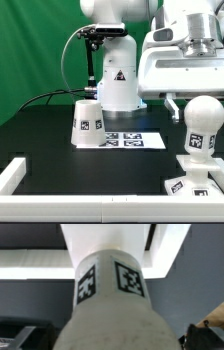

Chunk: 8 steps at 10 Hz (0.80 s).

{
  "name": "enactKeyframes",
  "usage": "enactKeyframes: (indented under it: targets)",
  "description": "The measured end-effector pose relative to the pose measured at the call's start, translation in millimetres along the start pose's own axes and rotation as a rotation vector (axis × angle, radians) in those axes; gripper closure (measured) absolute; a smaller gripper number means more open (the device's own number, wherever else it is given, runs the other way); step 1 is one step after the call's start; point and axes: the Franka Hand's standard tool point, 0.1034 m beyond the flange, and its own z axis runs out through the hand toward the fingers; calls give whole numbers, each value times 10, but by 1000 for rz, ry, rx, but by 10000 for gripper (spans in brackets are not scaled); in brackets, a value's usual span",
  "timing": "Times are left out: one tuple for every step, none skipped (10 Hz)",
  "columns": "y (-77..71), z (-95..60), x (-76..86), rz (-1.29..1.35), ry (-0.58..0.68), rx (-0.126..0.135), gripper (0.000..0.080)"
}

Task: Assemble lamp

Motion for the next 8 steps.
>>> enactKeyframes:
  targets:
    - [0, 1, -2, 0, -1, 0, 118]
    - [8, 5, -14, 1, -14, 0, 103]
    - [28, -8, -3, 14, -76, 3, 103]
    - [62, -43, 81, 25, -117, 6, 101]
    - [87, -47, 166, 34, -140, 7, 101]
    - [85, -29, 181, 47, -215, 13, 101]
    - [71, -16, 185, 55, -292, 19, 101]
    - [49, -9, 148, 59, -366, 26, 101]
